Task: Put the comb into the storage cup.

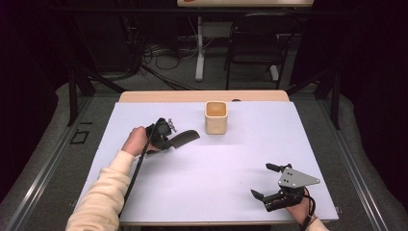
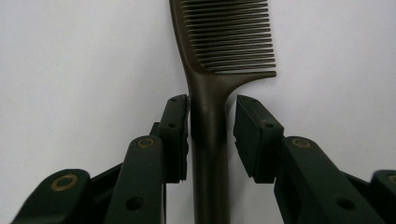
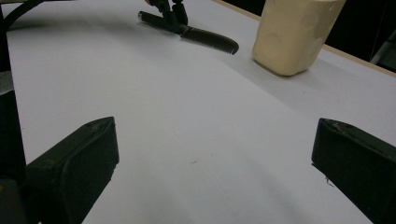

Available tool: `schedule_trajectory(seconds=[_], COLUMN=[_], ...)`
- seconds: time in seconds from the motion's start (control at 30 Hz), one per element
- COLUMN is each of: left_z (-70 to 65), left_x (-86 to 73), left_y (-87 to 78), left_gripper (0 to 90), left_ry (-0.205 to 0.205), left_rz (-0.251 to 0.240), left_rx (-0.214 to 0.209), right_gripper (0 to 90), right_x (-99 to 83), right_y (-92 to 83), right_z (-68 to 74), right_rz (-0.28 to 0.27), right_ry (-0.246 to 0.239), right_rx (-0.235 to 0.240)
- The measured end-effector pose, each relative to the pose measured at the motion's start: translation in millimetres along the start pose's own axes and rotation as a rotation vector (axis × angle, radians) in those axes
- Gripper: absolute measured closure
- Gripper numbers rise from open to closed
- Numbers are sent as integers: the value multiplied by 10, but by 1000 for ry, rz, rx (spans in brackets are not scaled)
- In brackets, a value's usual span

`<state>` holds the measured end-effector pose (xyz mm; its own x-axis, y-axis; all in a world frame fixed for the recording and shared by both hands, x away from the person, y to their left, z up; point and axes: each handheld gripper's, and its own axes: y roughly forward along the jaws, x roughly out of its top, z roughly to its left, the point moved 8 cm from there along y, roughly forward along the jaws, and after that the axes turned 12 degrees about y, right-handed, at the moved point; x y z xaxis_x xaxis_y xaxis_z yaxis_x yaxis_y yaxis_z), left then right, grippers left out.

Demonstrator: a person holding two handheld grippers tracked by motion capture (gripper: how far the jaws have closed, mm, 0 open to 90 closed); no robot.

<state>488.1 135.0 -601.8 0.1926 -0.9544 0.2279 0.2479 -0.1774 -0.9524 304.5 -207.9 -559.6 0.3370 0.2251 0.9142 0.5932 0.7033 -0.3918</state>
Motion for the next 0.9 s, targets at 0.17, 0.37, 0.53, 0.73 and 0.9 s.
schedule_trajectory(seconds=[0.17, 0.37, 0.53, 0.73, 0.9], left_z=[23, 26, 42, 54, 60], left_x=[-14, -17, -13, -21, -32], left_y=[25, 33, 35, 36, 35], left_gripper=[664, 696, 699, 719, 721], left_ry=[4, -6, -11, -39, -65], left_rz=[10, -3, 16, 11, -8], left_rx=[-4, -35, -63, -94, -104], right_gripper=[3, 3, 3, 3, 3], right_x=[-3, -5, -6, -7, -4], right_y=[3, 4, 5, 4, 2], right_z=[3, 3, 10, 11, 7], right_rz=[4, 6, 6, 7, 5], right_ry=[-3, -2, -2, -2, -4], right_rx=[3, 5, 10, 10, 6])
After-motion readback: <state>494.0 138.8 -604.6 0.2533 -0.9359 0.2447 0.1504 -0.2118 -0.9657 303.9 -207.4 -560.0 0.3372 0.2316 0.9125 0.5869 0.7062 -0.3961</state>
